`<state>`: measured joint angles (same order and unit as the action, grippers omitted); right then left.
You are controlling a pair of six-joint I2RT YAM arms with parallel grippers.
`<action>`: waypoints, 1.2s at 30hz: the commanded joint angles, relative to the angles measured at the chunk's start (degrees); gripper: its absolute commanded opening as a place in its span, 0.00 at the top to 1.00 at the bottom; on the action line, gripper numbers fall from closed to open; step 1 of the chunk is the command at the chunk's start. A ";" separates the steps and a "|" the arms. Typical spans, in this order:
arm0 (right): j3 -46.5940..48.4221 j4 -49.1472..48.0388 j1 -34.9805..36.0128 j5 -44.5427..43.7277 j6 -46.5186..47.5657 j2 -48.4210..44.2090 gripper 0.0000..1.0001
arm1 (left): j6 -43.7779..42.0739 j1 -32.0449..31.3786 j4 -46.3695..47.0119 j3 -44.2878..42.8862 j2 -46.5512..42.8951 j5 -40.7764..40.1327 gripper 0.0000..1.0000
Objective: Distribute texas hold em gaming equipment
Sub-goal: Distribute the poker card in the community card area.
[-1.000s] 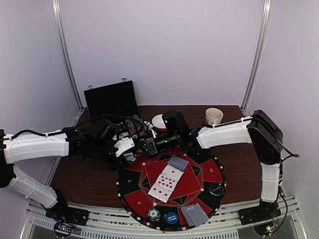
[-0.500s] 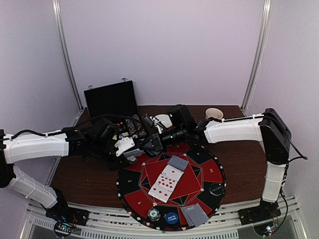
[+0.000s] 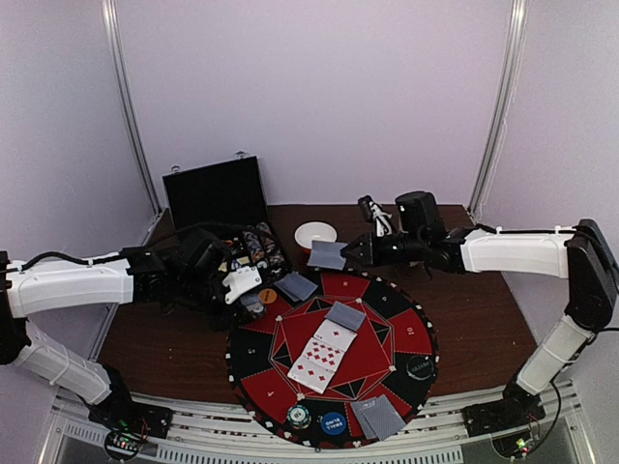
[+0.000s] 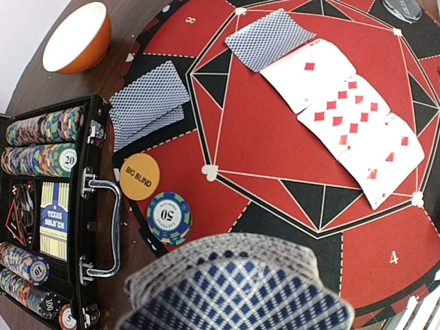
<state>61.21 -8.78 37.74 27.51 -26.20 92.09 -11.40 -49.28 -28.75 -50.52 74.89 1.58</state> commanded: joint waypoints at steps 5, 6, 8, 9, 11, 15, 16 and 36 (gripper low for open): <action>-12.40 -7.50 -3.21 -16.73 -6.65 0.94 1.00 | -0.03 -0.03 2.13 -0.79 -0.78 0.99 0.59; -13.17 -9.11 -3.65 -16.40 -6.70 1.55 1.00 | -0.03 -0.03 2.12 -0.78 -0.75 0.99 0.60; -14.34 -12.18 -4.94 -14.52 -7.10 3.00 1.00 | -0.03 -0.03 2.12 -0.76 -0.75 1.05 0.60; -14.72 -14.35 -5.65 -12.64 -7.33 4.18 1.00 | -0.02 -0.03 2.12 -0.72 -0.79 1.05 0.60; -14.61 -15.93 -6.64 -9.51 -7.67 6.56 1.00 | -0.03 -0.04 2.12 -0.67 -0.87 1.04 0.60; -15.18 -17.91 -7.85 -8.51 -8.04 9.73 1.00 | -0.01 -0.04 2.18 -0.63 -0.84 0.87 0.60; -15.69 -18.65 -8.12 -8.82 -8.26 10.24 1.00 | 0.02 -0.08 2.14 -0.63 -0.88 0.86 0.60; -19.11 -21.65 -8.56 -4.22 -8.33 13.24 1.00 | -0.09 -0.03 2.08 -0.62 -0.31 0.96 0.59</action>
<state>43.24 -29.45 29.47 22.81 -33.95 104.90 -11.40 -49.28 -28.75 -50.52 74.89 1.78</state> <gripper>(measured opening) 0.015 0.406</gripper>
